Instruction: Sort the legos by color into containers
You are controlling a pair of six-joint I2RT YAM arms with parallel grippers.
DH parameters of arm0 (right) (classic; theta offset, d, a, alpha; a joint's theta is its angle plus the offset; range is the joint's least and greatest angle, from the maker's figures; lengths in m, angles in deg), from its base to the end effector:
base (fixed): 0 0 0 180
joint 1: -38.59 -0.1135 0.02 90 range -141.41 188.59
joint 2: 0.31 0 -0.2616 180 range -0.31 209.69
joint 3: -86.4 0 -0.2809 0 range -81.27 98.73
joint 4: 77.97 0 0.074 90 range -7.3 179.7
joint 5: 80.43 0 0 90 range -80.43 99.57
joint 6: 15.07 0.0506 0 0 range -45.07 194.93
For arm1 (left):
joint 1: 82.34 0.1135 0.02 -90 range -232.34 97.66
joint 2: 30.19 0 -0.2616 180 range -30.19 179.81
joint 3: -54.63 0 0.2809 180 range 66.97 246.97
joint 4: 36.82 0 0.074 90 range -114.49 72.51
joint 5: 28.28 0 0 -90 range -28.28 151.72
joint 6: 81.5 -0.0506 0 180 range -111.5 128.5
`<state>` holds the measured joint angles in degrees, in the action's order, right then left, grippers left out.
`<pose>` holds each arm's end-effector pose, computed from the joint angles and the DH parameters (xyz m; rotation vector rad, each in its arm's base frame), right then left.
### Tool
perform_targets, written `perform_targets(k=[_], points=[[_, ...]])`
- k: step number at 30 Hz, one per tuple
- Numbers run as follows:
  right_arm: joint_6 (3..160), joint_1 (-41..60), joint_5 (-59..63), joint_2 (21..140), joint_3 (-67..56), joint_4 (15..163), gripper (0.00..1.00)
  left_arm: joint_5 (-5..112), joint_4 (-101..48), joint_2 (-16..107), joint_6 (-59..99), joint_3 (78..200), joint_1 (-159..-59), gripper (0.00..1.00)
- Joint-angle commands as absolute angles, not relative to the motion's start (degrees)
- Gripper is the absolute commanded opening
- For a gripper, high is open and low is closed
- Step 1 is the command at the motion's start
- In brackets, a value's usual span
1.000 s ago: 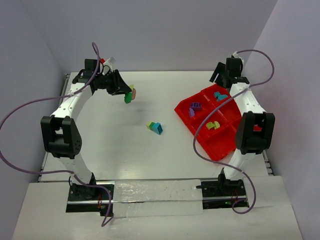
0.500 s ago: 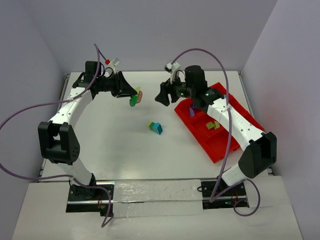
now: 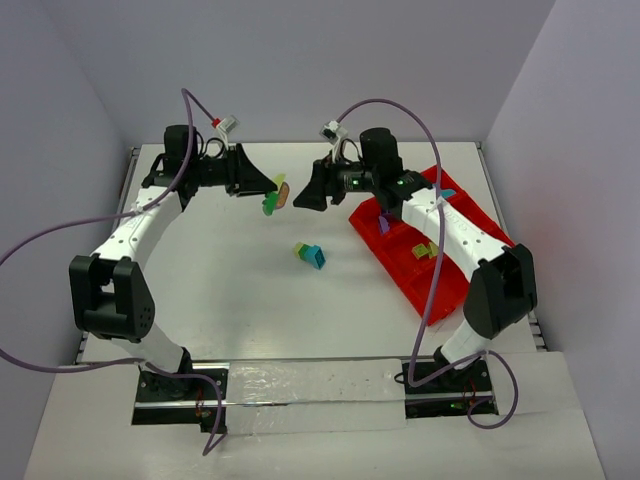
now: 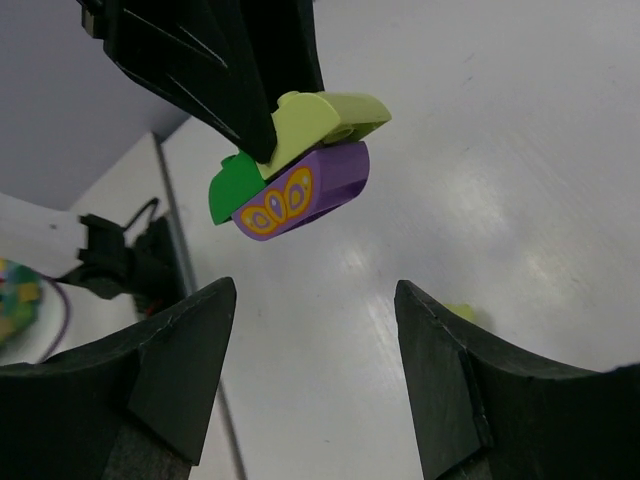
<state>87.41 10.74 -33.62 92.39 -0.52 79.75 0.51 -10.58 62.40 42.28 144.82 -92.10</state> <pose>0.3517 0.2250 0.3353 -0.7832 1.8760 1.1872 0.3855 -0.1113 0.3159 0.2731 2.1235 -1.5542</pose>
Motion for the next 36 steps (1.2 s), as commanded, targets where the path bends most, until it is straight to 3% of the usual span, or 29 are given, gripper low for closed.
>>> perform_targets(k=[1,21,36], points=[[97.77,12.22,-41.57,94.00,2.49,88.55,0.74,-5.08,-22.63,59.29,47.34,144.40,-92.27,0.00],[111.58,12.48,-47.89,98.34,1.61,106.70,0.74,-8.39,-28.82,60.16,51.31,145.74,-92.27,0.00],[115.46,12.22,-50.19,101.03,2.66,110.72,0.65,-9.13,-29.50,59.46,51.75,145.28,-92.27,0.00]])
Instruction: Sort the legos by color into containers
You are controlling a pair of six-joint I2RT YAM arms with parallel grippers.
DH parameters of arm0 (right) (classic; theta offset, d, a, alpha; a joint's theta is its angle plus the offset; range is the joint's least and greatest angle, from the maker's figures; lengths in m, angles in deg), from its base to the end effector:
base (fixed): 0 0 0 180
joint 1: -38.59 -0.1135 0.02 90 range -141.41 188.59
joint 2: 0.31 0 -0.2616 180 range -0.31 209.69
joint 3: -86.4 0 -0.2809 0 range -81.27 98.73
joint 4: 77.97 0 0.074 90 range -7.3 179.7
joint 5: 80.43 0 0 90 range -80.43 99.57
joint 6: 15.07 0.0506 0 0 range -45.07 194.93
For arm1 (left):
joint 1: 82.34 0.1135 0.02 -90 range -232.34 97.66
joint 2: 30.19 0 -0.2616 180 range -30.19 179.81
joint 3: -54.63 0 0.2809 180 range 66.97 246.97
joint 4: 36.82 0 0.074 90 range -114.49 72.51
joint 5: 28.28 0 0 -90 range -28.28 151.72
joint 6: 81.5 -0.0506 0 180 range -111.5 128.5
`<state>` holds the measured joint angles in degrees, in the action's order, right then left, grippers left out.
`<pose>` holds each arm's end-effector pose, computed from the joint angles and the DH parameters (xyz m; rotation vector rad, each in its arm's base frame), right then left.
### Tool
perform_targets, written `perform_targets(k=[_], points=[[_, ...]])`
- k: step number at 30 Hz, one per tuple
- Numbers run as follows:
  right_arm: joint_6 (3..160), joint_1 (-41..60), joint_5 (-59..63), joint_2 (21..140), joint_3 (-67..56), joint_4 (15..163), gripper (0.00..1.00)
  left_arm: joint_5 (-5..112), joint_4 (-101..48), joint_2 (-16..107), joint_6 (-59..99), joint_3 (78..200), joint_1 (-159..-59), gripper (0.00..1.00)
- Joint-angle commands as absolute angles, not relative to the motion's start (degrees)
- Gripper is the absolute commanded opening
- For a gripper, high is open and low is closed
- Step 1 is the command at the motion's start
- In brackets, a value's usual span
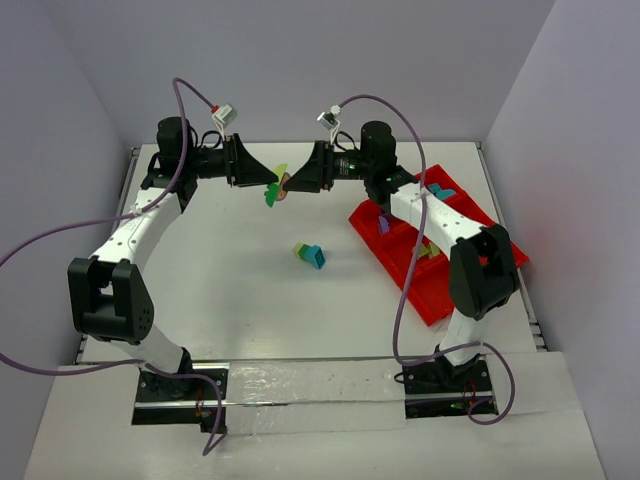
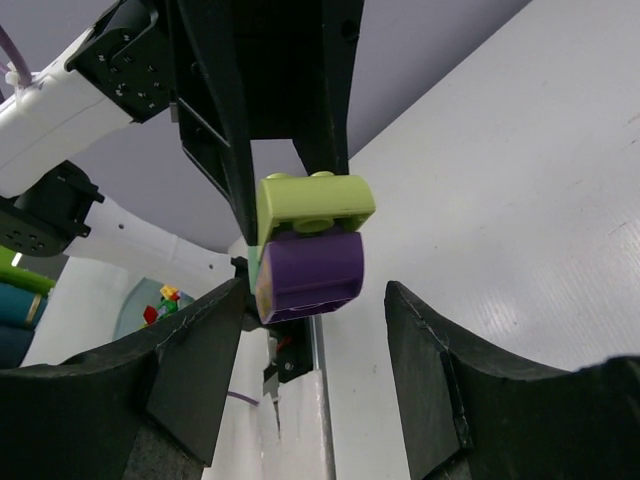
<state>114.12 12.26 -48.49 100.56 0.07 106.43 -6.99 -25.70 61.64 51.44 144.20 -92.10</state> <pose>0.3831 0.2375 0.3303 -0.6887 1.7549 1.6368 0.3851 -0.1141 0.3425 0.4067 1.9501 -1.6883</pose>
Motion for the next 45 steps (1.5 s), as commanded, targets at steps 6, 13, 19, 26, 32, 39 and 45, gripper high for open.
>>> perform_targets(k=[6,13,19,26,32,39,45], points=[[118.65,12.22,-51.40,101.59,1.58,115.17,0.60,-9.59,-29.47,59.40,51.83,145.40,-92.42,0.00],[126.63,12.07,-53.75,102.68,-0.36,125.63,0.44,-9.23,-29.47,59.31,51.74,144.87,-92.80,0.00],[125.28,12.17,-53.59,102.26,-1.83,124.24,0.24,-8.42,-29.58,59.62,51.53,144.66,-92.89,0.00],[124.07,12.99,-53.44,104.15,-4.08,123.71,0.15,-8.15,-28.80,62.06,49.76,144.40,-92.89,0.00],[123.49,14.11,-53.05,108.23,-3.96,123.80,0.13,-8.05,-27.65,66.09,47.46,143.77,-93.16,0.00],[123.89,14.86,-52.49,112.98,-3.32,124.25,0.10,-7.28,-28.83,69.71,46.83,141.57,-93.41,0.00],[123.48,15.47,-51.83,115.21,-4.37,124.09,0.06,-7.51,-30.17,71.83,47.50,141.38,-93.42,0.00]])
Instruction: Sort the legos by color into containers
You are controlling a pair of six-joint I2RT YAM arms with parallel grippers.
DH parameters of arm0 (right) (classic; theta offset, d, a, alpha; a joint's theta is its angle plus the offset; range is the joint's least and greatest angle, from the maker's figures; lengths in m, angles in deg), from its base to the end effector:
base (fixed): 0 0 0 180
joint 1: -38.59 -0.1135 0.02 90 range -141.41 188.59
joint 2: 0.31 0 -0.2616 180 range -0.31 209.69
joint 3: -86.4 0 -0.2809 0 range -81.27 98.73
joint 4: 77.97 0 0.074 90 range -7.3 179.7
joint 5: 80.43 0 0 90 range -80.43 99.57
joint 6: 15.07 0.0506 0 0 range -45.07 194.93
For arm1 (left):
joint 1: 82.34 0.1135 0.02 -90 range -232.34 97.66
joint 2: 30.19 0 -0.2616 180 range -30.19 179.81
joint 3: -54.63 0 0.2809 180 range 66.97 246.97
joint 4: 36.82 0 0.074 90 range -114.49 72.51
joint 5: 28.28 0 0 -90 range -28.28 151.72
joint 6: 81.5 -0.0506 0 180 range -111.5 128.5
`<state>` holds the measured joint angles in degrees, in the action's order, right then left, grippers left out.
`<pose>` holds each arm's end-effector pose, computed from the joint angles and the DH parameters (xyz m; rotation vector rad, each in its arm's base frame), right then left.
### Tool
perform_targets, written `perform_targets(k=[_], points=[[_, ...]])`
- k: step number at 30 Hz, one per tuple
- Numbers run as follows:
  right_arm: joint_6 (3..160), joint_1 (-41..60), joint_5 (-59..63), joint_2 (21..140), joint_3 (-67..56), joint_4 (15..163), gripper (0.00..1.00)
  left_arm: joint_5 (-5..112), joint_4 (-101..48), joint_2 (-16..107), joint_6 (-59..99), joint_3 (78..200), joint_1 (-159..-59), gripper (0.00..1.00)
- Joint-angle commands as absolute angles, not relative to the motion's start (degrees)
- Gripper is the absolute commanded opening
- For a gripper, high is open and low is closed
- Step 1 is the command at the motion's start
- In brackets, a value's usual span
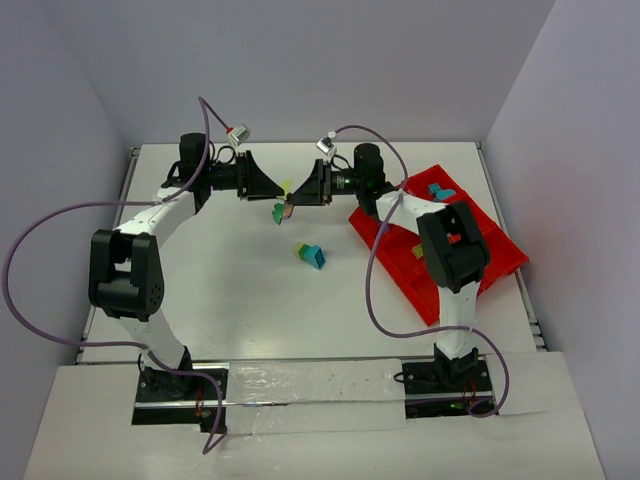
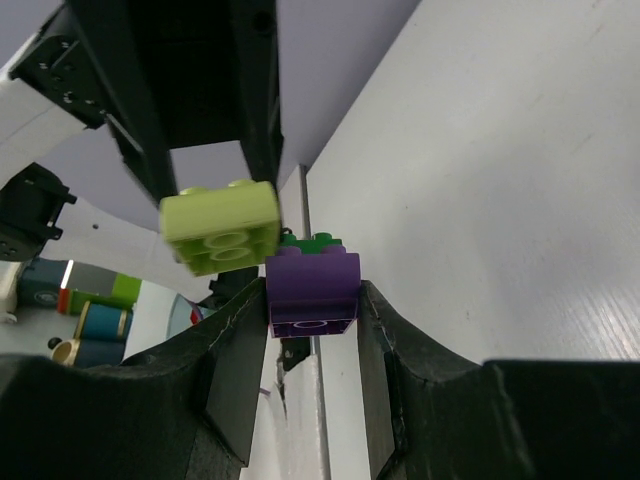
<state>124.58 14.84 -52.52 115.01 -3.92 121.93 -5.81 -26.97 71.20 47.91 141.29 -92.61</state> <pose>0.4235 0.2352 0.2186 -0.5352 1.9147 1.7865 0.4130 -0.1224 0.2597 0.3188 2.0911 -1.7036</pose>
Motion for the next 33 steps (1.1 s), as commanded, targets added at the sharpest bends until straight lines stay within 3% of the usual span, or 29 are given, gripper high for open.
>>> perform_targets(k=[1,7,15,20,33], points=[[123.40,15.66,-51.68,115.32,-4.64,124.06,0.06,-7.49,-30.20,72.04,47.53,141.51,-93.42,0.00],[118.25,17.25,-49.73,113.16,-5.72,118.18,0.06,-6.79,-27.07,72.72,45.65,143.18,-93.13,0.00],[91.78,19.23,-34.25,105.37,-0.42,82.59,0.05,-0.74,-17.95,70.28,41.26,144.36,-91.83,0.00],[85.64,20.04,-26.48,100.99,-2.00,74.29,0.05,6.24,-11.69,69.40,39.08,144.93,-91.92,0.00],[83.82,22.45,-20.32,93.59,-5.76,71.74,0.05,47.11,4.09,77.31,36.13,150.01,-98.52,0.00]])
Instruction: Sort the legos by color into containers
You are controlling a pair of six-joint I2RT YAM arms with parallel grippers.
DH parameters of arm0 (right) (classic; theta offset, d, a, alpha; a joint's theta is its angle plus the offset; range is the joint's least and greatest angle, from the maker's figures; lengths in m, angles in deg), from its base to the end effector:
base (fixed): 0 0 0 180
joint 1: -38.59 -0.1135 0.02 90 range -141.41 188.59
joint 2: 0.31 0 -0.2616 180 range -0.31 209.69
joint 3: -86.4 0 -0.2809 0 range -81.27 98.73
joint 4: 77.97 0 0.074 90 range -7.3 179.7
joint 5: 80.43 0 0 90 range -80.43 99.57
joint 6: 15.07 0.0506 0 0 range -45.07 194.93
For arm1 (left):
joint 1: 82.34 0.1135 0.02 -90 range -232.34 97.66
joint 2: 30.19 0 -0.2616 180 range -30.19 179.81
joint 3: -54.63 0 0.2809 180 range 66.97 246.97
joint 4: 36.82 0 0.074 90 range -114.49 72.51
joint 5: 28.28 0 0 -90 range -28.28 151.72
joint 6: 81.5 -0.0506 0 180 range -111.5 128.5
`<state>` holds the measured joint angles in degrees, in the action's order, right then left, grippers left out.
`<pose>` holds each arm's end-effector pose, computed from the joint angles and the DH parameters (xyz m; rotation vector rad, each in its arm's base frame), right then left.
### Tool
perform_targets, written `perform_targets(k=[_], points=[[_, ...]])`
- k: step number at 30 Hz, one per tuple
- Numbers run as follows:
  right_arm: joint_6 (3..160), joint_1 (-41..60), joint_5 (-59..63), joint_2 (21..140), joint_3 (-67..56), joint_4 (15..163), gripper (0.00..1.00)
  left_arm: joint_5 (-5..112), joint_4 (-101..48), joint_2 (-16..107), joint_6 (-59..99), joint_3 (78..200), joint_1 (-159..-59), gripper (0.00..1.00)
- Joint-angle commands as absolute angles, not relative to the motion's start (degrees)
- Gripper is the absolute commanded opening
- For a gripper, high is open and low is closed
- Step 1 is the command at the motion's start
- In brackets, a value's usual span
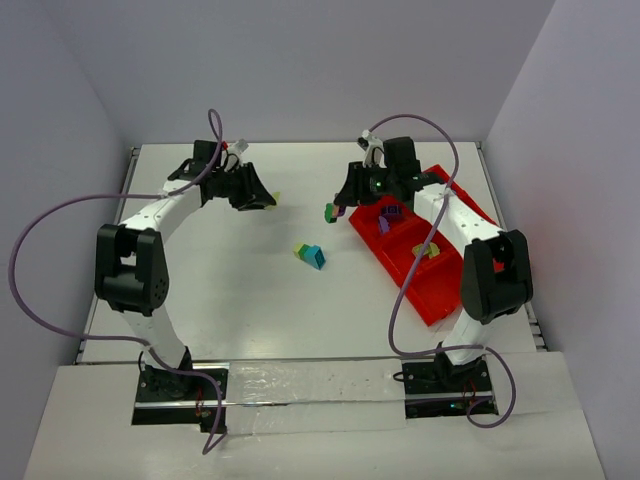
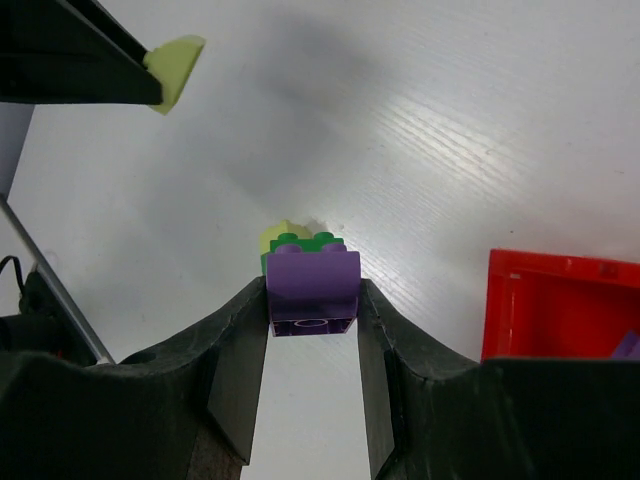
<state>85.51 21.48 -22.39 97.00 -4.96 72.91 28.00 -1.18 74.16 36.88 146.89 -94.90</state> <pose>0.3968 0.1502 0.2590 -0.4403 2.2130 0.8833 0.4210 -0.1226 0.2222 -0.0530 2.4738 -1.0300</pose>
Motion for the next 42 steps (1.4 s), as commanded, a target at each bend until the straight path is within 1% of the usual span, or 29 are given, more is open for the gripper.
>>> perform_targets(k=[1,4,12,13,16,17,20,22,23,28,31,32,34,39,42], points=[[83.74,22.49,-20.24,93.34,-5.84,71.62,0.05,50.72,4.30,77.98,36.55,150.10,-99.49,0.00],[83.78,22.68,-20.07,93.11,-5.86,71.49,0.05,59.22,5.00,80.38,37.03,150.29,-102.28,0.00],[83.43,22.76,-19.79,92.74,-5.89,71.19,0.05,64.66,5.11,83.06,37.94,149.77,-104.98,0.00],[83.37,22.77,-19.81,92.77,-5.86,71.15,0.05,64.87,5.05,83.31,38.02,149.65,-105.13,0.01],[83.30,22.83,-19.96,92.77,-5.79,71.15,0.05,64.52,4.90,83.61,37.95,149.29,-105.42,0.13],[83.31,22.85,-20.02,92.83,-5.74,71.15,0.05,64.42,4.87,83.54,37.89,149.18,-105.54,0.22],[83.30,22.86,-20.26,92.95,-5.66,71.15,0.05,64.04,5.03,83.17,37.52,149.06,-106.03,0.59],[83.44,22.93,-20.55,92.95,-5.52,71.15,0.05,64.25,6.23,82.95,36.95,149.69,-106.38,0.92],[83.46,22.94,-20.79,92.88,-5.44,71.15,0.05,64.48,7.06,82.86,36.75,150.25,-106.56,0.99],[82.92,22.85,-22.60,92.23,-4.35,70.35,0.05,64.52,12.10,78.66,34.12,155.96,-106.27,0.99],[82.23,23.06,-24.94,91.59,-4.09,70.27,0.05,58.25,12.22,73.44,31.80,157.71,-104.96,0.98],[82.23,23.29,-26.70,91.28,-4.01,70.28,0.05,52.93,11.99,72.66,30.58,158.02,-104.50,0.98],[81.97,23.39,-28.56,90.91,-4.01,70.88,0.05,45.95,10.07,70.29,29.39,158.02,-103.18,0.95],[82.43,23.64,-32.42,90.39,-3.65,71.52,0.05,30.21,5.33,68.43,28.95,155.97,-102.72,0.94],[82.58,23.57,-32.34,90.21,-3.57,71.65,0.05,30.26,4.32,69.09,30.36,154.77,-102.64,0.93]])
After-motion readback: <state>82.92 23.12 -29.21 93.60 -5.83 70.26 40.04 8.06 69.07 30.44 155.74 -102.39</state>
